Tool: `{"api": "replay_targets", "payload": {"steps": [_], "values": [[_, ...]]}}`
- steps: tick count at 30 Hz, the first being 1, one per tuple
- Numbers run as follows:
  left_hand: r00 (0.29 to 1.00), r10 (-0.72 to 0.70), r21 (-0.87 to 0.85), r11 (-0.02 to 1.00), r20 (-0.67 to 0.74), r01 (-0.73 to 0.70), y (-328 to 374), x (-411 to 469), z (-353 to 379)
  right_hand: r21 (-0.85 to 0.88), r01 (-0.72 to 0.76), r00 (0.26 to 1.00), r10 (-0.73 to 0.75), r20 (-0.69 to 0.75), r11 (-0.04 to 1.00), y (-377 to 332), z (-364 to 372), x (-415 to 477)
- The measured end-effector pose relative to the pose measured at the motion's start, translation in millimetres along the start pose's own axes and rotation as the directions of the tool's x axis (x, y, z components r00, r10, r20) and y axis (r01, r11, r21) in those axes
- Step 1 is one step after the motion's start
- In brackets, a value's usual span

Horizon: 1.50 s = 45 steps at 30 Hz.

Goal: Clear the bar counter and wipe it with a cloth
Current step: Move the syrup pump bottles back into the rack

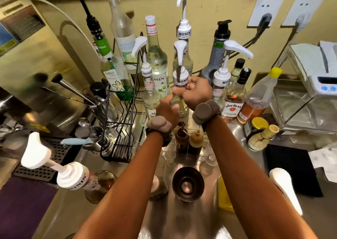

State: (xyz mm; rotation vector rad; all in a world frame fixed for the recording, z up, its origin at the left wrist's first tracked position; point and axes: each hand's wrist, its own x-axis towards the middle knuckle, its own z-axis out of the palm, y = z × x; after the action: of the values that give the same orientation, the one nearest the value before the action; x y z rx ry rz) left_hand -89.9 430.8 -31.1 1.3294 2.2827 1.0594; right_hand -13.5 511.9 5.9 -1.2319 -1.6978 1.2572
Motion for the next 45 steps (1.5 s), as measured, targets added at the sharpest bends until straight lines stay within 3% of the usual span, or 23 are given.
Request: {"api": "replay_targets", "payload": {"steps": [4, 13, 23, 35, 41, 45], "values": [[0.998, 0.063, -0.027, 0.998, 0.001, -0.063, 2.1, -6.9, 1.7, -0.006, -0.031, 0.999, 0.031, 0.019, 1.000, -1.4, -2.6, 2.2], [0.999, -0.012, -0.037, 0.999, 0.045, 0.013, 9.3, -12.9, -5.3, 0.031, -0.081, 0.992, 0.077, 0.102, 0.996, 0.1, -1.5, -2.0], [0.988, -0.058, -0.198, 0.980, -0.144, 0.028, 14.1, -57.8, -20.7, -0.137, -0.055, 0.999, 0.054, -0.008, 0.989, -6.8, -6.8, -36.3], [0.967, -0.114, -0.105, 0.990, -0.226, 0.092, -7.9, -172.4, -59.3, -0.164, 0.039, 0.975, -0.001, 0.223, 0.986, -15.7, 11.9, -124.2], [0.969, -0.086, -0.034, 0.996, -0.232, 0.080, -23.5, -221.2, -78.8, -0.085, 0.087, 0.884, -0.038, 0.466, 0.993, -25.1, 35.4, -161.9], [0.939, -0.204, -0.029, 0.979, -0.278, 0.204, -32.6, -240.1, -93.3, -0.066, 0.111, 0.816, -0.053, 0.576, 0.992, -29.0, 49.3, -180.8]]}}
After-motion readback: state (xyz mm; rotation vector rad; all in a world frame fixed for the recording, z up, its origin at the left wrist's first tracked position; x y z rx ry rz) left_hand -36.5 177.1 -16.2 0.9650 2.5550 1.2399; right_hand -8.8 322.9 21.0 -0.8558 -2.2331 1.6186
